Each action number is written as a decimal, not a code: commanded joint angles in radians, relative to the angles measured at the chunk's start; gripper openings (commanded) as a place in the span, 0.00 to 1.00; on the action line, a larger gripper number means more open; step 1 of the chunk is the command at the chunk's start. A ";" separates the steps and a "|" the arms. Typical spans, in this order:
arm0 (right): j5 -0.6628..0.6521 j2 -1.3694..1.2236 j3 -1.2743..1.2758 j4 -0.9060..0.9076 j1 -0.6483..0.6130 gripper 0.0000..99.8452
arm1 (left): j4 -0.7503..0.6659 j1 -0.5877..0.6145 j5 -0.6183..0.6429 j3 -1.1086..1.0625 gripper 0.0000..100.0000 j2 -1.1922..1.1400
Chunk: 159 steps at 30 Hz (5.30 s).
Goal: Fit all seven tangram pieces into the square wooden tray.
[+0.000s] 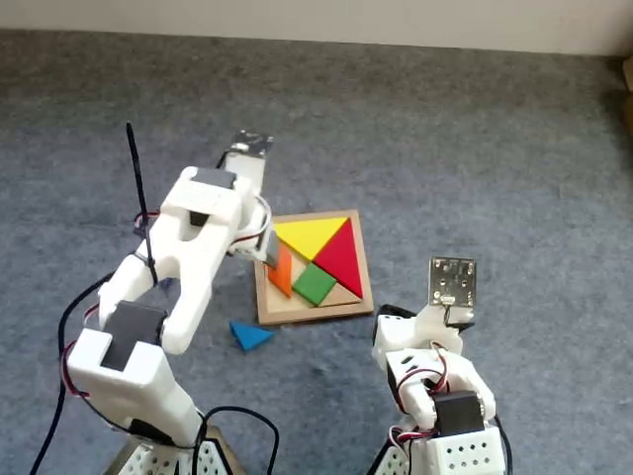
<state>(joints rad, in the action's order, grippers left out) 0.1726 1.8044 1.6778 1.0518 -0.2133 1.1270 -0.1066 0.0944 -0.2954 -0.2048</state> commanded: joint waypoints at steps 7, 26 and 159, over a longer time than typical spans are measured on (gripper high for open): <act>-0.011 -0.004 0.136 0.002 0.018 0.00 | -0.091 0.101 -0.038 0.010 0.25 0.008; -0.011 -0.004 0.136 0.002 0.018 0.00 | 0.305 0.093 -0.129 0.160 0.26 0.366; -0.011 -0.004 0.136 0.004 0.019 0.00 | 0.137 -0.286 0.368 0.272 0.25 -0.048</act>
<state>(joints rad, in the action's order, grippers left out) 0.1726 1.8044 1.6778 1.0518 -0.2148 1.2421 -0.3890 0.4503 -0.0760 -0.2693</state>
